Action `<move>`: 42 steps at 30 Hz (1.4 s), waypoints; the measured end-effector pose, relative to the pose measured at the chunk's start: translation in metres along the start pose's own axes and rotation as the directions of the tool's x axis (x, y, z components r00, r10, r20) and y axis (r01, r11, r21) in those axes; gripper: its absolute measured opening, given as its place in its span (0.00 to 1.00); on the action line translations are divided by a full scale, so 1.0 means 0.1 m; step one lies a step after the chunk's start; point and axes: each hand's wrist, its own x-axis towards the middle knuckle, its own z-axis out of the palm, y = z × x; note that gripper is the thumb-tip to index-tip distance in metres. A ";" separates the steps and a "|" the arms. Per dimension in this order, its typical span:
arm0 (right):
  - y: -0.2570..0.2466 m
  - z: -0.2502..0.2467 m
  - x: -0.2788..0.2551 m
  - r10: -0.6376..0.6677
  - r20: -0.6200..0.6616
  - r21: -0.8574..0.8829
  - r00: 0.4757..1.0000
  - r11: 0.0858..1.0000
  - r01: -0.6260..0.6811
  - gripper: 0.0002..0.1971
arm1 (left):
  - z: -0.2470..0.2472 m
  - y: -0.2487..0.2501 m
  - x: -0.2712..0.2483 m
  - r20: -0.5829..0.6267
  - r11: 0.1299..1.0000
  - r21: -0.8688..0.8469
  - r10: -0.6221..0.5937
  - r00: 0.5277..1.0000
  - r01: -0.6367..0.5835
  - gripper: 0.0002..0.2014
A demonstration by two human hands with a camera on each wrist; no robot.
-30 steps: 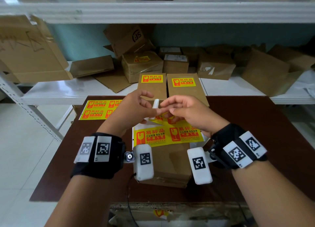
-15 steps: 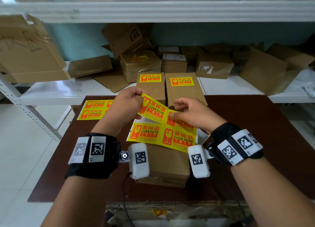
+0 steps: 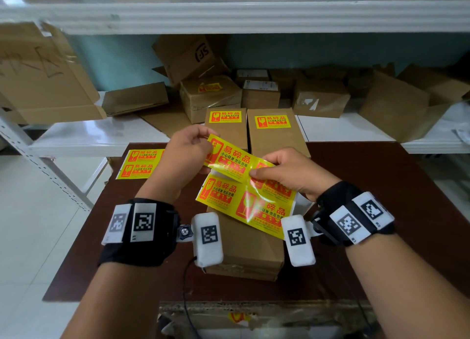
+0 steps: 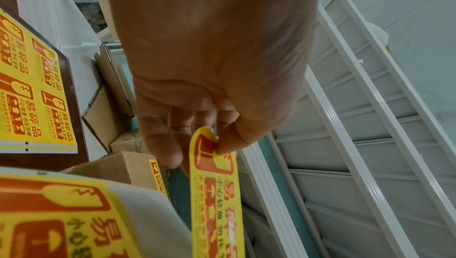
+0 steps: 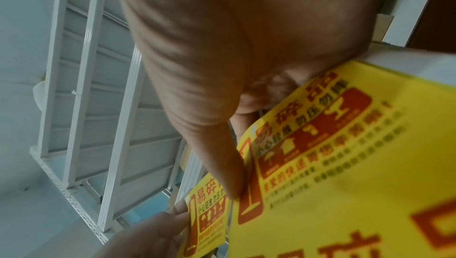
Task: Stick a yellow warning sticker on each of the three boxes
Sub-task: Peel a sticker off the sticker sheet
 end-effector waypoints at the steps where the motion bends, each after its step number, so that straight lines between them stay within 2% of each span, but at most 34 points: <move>1: 0.00 0.00 0.00 -0.001 -0.004 0.008 1.000 1.000 0.001 0.10 | 0.00 0.00 0.00 -0.007 1.000 -0.005 -0.002 1.000 0.002 0.11; 7: 0.01 -0.04 0.00 0.020 0.010 0.052 1.000 0.998 -0.020 0.08 | -0.02 -0.01 0.00 -0.008 1.000 -0.003 -0.009 1.000 0.009 0.09; 10: 0.03 -0.06 0.01 0.038 -0.001 0.036 0.999 0.999 -0.038 0.10 | -0.03 -0.02 0.01 -0.051 1.000 0.010 -0.010 0.999 0.011 0.10; 14: 0.07 -0.10 0.02 0.055 -0.045 0.012 0.997 0.998 -0.055 0.12 | -0.08 -0.05 0.04 -0.095 0.999 0.029 -0.021 0.995 0.024 0.12; 17: 0.08 -0.14 0.01 0.053 -0.059 0.002 0.997 0.999 -0.053 0.10 | -0.09 -0.05 0.05 -0.106 0.999 0.023 -0.038 0.994 0.041 0.16; 21: 0.10 -0.21 0.00 0.041 -0.082 0.002 0.996 0.999 -0.041 0.08 | -0.08 -0.04 0.05 -0.119 0.999 0.001 -0.043 0.992 0.043 0.16; 29: 0.28 -0.39 -0.05 0.059 -0.170 0.072 0.984 0.996 -0.048 0.08 | 0.00 -0.02 0.05 -0.075 0.999 0.018 -0.048 0.996 0.050 0.12; 34: 0.46 -0.54 -0.07 0.133 -0.207 0.082 0.969 0.990 -0.118 0.08 | 0.11 0.00 0.06 -0.030 0.998 0.009 -0.061 0.998 0.061 0.10; 38: 0.79 -0.63 -0.04 0.242 -0.202 -0.115 0.949 0.956 -0.268 0.10 | 0.13 -0.01 0.07 -0.010 0.996 0.016 -0.089 0.996 0.089 0.08; 42: 1.03 -0.64 -0.04 0.331 -0.182 -0.385 0.926 0.842 -0.377 0.14 | 0.18 0.00 0.06 0.014 0.994 0.041 -0.106 0.994 0.105 0.08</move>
